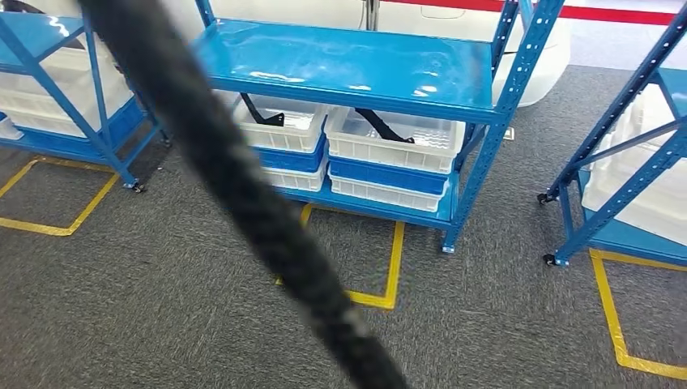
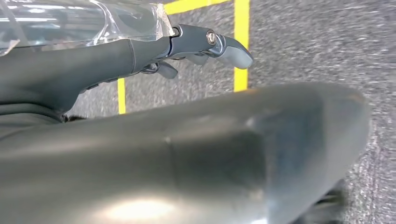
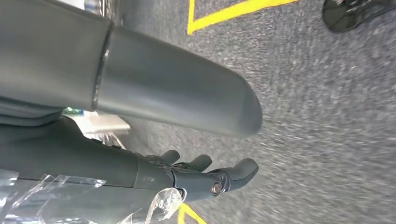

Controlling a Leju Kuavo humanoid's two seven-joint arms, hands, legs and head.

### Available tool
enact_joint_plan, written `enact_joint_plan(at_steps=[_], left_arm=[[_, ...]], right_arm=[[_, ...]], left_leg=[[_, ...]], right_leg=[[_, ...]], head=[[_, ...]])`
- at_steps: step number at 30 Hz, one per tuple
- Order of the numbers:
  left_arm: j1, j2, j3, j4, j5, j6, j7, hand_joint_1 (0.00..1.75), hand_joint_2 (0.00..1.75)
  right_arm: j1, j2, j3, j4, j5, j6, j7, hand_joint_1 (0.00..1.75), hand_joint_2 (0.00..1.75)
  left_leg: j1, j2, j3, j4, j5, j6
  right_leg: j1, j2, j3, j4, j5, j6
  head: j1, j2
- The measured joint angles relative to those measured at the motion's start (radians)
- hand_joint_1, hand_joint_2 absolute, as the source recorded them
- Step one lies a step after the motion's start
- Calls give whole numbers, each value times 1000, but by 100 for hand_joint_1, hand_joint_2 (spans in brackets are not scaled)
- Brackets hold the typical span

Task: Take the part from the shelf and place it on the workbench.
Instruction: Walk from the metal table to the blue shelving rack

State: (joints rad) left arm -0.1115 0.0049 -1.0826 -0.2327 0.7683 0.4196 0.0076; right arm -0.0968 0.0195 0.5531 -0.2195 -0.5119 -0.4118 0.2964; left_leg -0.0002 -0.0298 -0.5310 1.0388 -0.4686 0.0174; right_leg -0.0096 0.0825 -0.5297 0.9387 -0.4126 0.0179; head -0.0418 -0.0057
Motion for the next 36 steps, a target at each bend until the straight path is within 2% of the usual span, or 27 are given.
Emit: enact_joint_plan(at_steps=[1, 2, 3, 4, 5, 6, 7, 8, 9, 10, 11, 12, 13, 14, 15, 16, 17, 18, 19, 24, 26, 28, 29, 30, 32, 36], left_arm=[[-1, 1, 0, 0, 0, 0, 0, 0, 0], [-1, 1, 0, 0, 0, 1, 0, 0, 0], [-2, 2, 0, 0, 0, 1, 0, 0, 0], [-3, 1, 0, 0, 0, 1, 1, 0, 0], [-4, 1, 0, 0, 0, 1, 1, 0, 0], [-6, 1, 0, 0, 0, 1, 2, 0, 0], [-7, 1, 0, 0, 0, 1, 2, 0, 0], [-6, 0, 0, 0, -1, 1, 3, 0, 0], [-3, 0, 0, 0, -2, 1, 4, 0, 0], [0, 0, 0, 0, -2, 1, 5, 0, 0], [1, 0, 0, 0, -3, 1, 7, 0, 0], [2, 0, 0, 0, -3, 1, 7, 0, 0], [2, 0, 0, 0, -3, 1, 8, 0, 0], [0, 0, 0, 0, -3, 1, 8, 0, 0], [-1, 1, 0, 0, -4, 1, 8, 0, 0], [-2, 1, -1, 0, -4, 1, 8, 0, 0], [-3, 1, -1, 0, -5, 1, 9, 0, 0], [-4, 1, -2, 0, -5, 1, 9, 0, 0], [-4, 1, -3, 0, -6, 1, 10, 0, 0], [-5, 1, -6, 0, -7, 2, 14, 0, 0], [-5, 1, -11, 0, -8, 9, 25, 0, 0], [-5, 2, -16, 0, -9, 16, 36, 0, 87], [-5, 2, -17, 0, -9, 18, 39, 0, 131], [-5, 2, -17, 0, -9, 18, 39, 0, 175], [-5, 2, -19, 0, -9, 19, 39, 0, 175], [-5, 2, -21, 0, -5, 19, 42, 0, 175]], right_arm=[[-1, 1, 0, 0, 0, 0, 1, 0, 0], [-1, 2, 0, 0, 0, 0, 1, 0, 0], [0, 3, 0, 0, 1, 0, 2, 0, 0], [2, 3, 0, 0, 3, 0, 2, 0, 0], [5, 2, 1, 0, 5, 0, 3, 0, 0], [6, 2, 2, 0, 8, 0, 3, 0, 0], [6, 2, 4, 0, 12, 2, 6, 0, 0], [5, 2, 7, 0, 15, 5, 9, 0, 0], [3, 3, 10, 0, 19, 9, 13, 0, 0], [2, 3, 13, 0, 23, 13, 18, 0, 0], [1, 4, 15, 0, 25, 16, 21, 0, 0], [2, 4, 17, 0, 27, 18, 23, 0, 0], [2, 4, 18, 0, 27, 19, 24, 0, 0], [2, 4, 20, 0, 27, 19, 26, 0, 0], [3, 4, 22, 0, 27, 19, 29, 0, 44], [3, 3, 24, 0, 28, 18, 32, 0, 87], [2, 3, 27, 0, 28, 16, 35, 0, 131], [1, 3, 30, 0, 28, 14, 37, 0, 175], [1, 3, 31, 0, 28, 13, 39, 0, 175], [1, 3, 33, 0, 30, 11, 43, 0, 175], [1, 4, 42, 0, 35, 11, 50, 0, 175], [2, 5, 53, 0, 39, 11, 56, 0, 175], [2, 6, 57, 0, 40, 11, 57, 0, 175], [2, 6, 59, 0, 40, 11, 58, 0, 175], [1, 6, 61, 0, 40, 11, 58, 0, 175], [1, 5, 67, 0, 40, 16, 61, 0, 175]], left_leg=[[0, -20, 28, -63, 23, 6], [-2, -35, 44, -101, 34, 11], [-4, -38, 48, -114, 34, 16], [-4, -28, 48, -116, 36, 20], [-4, -18, 49, -120, 40, 25], [-2, -9, 49, -125, 44, 31], [0, 0, 49, -129, 48, 36], [0, 10, 48, -131, 51, 39], [0, 20, 46, -131, 51, 41], [-1, 30, 45, -130, 51, 41], [-1, 39, 44, -130, 51, 41], [0, 45, 43, -129, 51, 40], [2, 49, 44, -128, 50, 38], [4, 51, 44, -125, 48, 34], [5, 53, 42, -118, 45, 28], [4, 55, 37, -109, 40, 20], [3, 56, 33, -100, 36, 13], [2, 57, 29, -93, 33, 7], [2, 57, 27, -90, 32, 5], [2, 59, 27, -91, 33, 2], [3, 60, 27, -94, 35, 26], [4, 60, 27, -97, 38, 56], [4, 60, 28, -99, 40, 58], [5, 60, 28, -101, 41, 56], [6, 60, 28, -103, 44, 45], [13, 59, 28, -107, 47, -2]], right_leg=[[0, 12, -2, 1, 2, 3], [0, 23, -4, 1, 3, 7], [-1, 33, -8, 1, 5, 13], [-2, 42, -11, 0, 8, 19], [-3, 37, -15, 5, 6, 24], [-3, 18, -24, 21, -6, 28], [-2, -8, -41, 58, -31, 31], [-3, -39, -67, 119, -68, 33], [-3, -58, -101, 193, -108, 37], [-5, -66, -131, 263, -139, 41], [-7, -70, -149, 308, -153, 45], [-10, -72, -146, 314, -147, 49], [-13, -75, -123, 279, -124, 53], [-16, -78, -83, 212, -92, 57], [-20, -83, -43, 140, -66, 61], [-21, -85, -13, 82, -49, 58], [-21, -87, 3, 47, -43, 54], [-20, -86, 7, 36, -45, 47], [-18, -84, 5, 36, -46, 41], [-17, -83, 4, 36, -46, 35], [-14, -82, 3, 35, -43, 29], [-11, -83, 3, 34, -41, 24], [-9, -83, 2, 34, -41, 22], [-8, -83, 2, 34, -41, 20], [-6, -83, 2, 35, -41, 17], [-1, -83, 0, 35, -41, 13]], head=[[0, 0], [0, 0], [0, 0], [0, 0], [0, 0], [2, 0], [3, 0], [5, 0], [7, 0], [8, 0], [8, 0], [8, 0], [8, 0], [8, 0], [8, 0], [8, 0], [7, 0], [7, 0], [6, 0], [6, 0], [5, 0], [5, 0], [5, 0], [5, 0], [5, 0], [5, 0]])
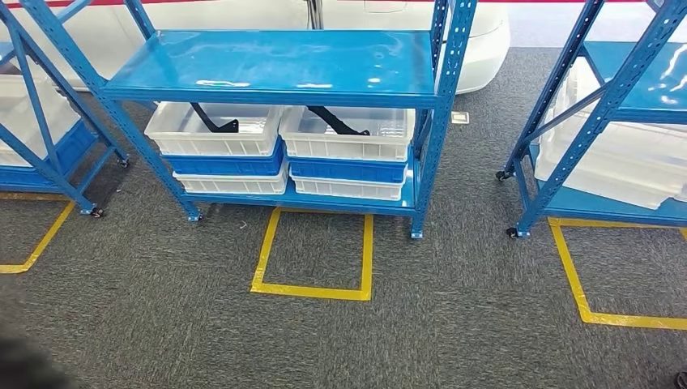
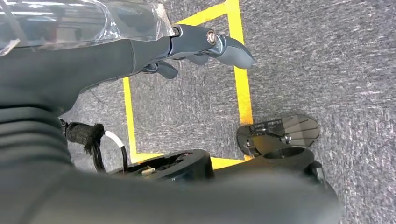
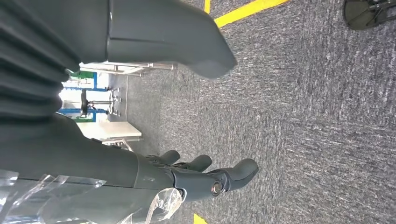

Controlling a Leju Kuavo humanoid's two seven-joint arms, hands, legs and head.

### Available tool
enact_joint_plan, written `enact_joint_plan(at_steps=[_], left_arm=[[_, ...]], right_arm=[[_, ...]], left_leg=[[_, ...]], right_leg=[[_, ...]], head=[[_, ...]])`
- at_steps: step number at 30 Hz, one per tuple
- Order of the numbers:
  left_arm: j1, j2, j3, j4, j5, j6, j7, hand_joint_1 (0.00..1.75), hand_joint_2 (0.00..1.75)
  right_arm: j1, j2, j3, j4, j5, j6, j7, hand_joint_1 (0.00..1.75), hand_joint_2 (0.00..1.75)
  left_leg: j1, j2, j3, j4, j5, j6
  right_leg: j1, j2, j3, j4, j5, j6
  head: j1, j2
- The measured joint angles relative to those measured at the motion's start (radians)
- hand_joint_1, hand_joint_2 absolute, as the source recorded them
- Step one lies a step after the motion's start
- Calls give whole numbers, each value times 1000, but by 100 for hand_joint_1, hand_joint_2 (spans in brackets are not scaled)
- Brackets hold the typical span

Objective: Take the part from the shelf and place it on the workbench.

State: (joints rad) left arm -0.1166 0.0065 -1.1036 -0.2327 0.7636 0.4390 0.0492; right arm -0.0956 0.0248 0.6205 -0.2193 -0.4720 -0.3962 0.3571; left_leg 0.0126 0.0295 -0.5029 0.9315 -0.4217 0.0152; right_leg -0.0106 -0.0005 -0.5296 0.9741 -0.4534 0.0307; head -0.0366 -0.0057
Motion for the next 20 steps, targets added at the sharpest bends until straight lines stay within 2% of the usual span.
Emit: enact_joint_plan(at_steps=[1, 3, 13, 20], left_arm=[[0, 0, 0, 0, 1, -1, 0, 0, 175], [0, 0, 0, 0, 6, -3, 1, 0, 175], [2, 0, 2, 0, 6, -14, 12, 0, 175], [31, 0, 65, 0, -85, -59, 10, 0, 175]], right_arm=[[0, 0, 1, 0, 0, 3, 0, 0, 175], [0, 0, 4, 0, 0, 10, 0, 0, 175], [2, 0, 8, 0, 3, 26, -20, 0, 175], [26, 0, -16, -1, 56, 69, -60, 0, 175]], left_leg=[[1, 0, 0, 0, 0, -8], [1, 0, 0, -1, -1, -14], [-7, 0, -1, 1, -1, -14], [-7, 0, -1, 1, -2, -13]], right_leg=[[1, 0, 0, 0, 0, 0], [1, 0, 0, 0, 0, -1], [-8, 0, 0, 0, 2, 0], [-8, 0, 0, 0, 2, 0]], head=[[0, 0], [0, 0], [0, 0], [0, 0]])
